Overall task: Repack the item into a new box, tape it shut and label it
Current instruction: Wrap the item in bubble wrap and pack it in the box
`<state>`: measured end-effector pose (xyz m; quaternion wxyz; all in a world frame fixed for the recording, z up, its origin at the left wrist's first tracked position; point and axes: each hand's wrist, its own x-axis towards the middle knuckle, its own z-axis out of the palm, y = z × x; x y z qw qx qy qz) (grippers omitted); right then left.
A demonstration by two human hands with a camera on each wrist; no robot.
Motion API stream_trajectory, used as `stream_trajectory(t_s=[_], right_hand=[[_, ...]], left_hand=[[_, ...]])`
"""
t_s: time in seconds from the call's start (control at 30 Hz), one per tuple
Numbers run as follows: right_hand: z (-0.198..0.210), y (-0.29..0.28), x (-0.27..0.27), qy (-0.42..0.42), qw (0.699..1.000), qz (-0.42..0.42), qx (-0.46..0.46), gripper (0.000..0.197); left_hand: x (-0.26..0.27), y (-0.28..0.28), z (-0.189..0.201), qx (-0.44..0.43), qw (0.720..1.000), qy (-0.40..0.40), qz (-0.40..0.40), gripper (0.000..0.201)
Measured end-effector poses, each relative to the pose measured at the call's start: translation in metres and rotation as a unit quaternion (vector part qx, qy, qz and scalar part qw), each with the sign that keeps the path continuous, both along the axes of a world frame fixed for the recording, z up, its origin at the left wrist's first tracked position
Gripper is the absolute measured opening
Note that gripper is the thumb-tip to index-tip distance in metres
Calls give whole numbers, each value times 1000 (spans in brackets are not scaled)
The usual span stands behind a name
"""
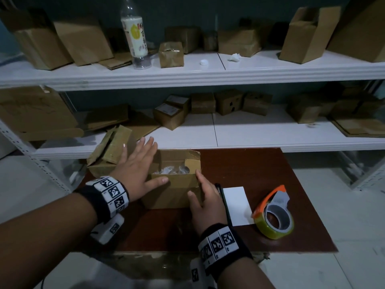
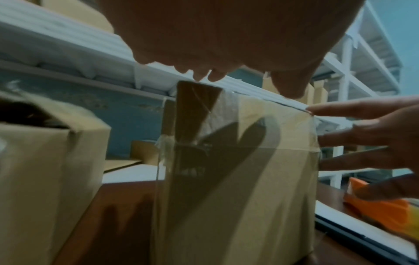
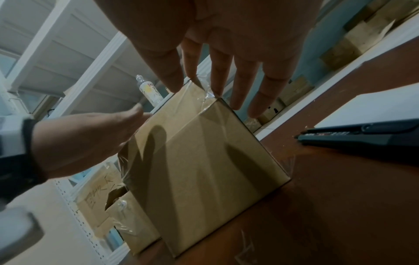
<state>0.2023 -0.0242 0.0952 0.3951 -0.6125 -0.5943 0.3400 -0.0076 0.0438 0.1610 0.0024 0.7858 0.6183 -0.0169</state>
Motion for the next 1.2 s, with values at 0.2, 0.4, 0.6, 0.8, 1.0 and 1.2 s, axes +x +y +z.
stream_trajectory(t_s=[0.2, 0.4, 0.6, 0.8, 1.0, 1.2], right_hand=[[-4, 2, -1, 2, 1000, -5, 10, 65], [-5, 5, -1, -26, 999, 23, -20, 63], [-8, 8, -4, -37, 996, 31, -74, 69], [-4, 9, 3, -36, 997, 2, -75, 58], [-6, 6, 3, -54, 998, -12, -37, 62], [-12, 3, -7, -114, 988, 67, -74, 78]], left_hand=[[6, 22, -14, -52, 998, -3, -32, 96], [3, 22, -28, -15, 998, -29, -53, 93], [-3, 20, -59, -42, 995, -60, -67, 86], [-5, 15, -54, -76, 990, 25, -115, 83], [-10, 9, -56, -43, 981, 78, -173, 96], [-9, 12, -63, -25, 981, 89, -172, 117]])
